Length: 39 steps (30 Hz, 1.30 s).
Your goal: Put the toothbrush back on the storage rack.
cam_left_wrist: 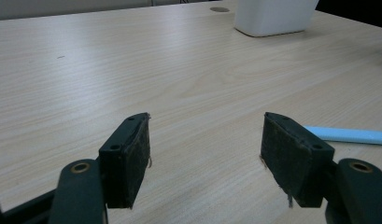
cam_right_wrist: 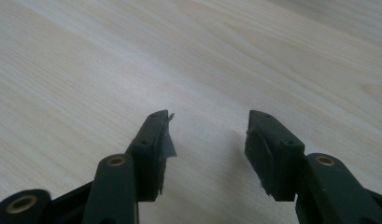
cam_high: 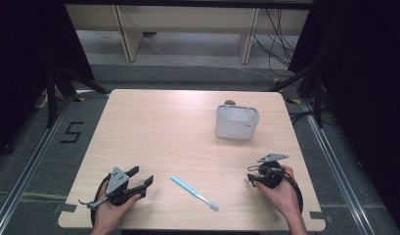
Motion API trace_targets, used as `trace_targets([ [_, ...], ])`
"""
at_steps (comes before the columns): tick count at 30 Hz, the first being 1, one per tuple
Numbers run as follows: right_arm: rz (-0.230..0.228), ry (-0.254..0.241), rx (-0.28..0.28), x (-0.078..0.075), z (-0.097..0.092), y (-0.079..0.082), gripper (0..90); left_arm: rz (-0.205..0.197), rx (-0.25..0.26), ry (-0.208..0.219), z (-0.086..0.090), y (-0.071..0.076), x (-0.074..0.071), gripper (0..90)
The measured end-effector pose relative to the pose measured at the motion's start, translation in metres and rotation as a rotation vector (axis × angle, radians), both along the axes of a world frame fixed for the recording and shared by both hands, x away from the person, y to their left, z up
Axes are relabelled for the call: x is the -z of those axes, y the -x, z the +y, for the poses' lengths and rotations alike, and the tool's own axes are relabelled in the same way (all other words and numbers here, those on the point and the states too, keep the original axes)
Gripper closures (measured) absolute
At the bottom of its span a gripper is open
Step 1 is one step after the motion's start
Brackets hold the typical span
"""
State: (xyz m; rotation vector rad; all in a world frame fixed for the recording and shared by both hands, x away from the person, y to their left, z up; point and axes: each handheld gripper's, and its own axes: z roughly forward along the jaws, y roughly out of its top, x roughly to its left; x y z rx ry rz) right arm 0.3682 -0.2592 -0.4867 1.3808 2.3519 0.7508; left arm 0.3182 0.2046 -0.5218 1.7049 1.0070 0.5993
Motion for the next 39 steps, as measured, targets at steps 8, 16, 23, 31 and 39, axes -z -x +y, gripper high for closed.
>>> trace_targets([
  [8, 0.060, 0.036, -0.055, -0.006, 0.008, 0.000, 51.7, -0.022, 0.005, -0.018, -0.002, 0.002, 0.000, 32.6],
  [16, 0.133, 0.068, -0.105, -0.013, 0.018, 0.000, 55.7, -0.033, 0.015, -0.025, -0.005, 0.001, 0.001, 33.1],
  [23, 0.223, 0.103, -0.135, -0.018, 0.027, -0.005, 59.3, -0.023, 0.016, -0.035, -0.005, 0.001, 0.000, 33.1],
  [31, 0.304, 0.159, -0.219, -0.023, 0.043, -0.009, 61.7, -0.021, 0.017, -0.032, -0.005, 0.001, 0.000, 33.1],
  [39, 0.349, 0.210, -0.334, -0.029, 0.071, -0.008, 62.7, -0.024, 0.024, -0.029, -0.006, 0.000, 0.001, 33.1],
])
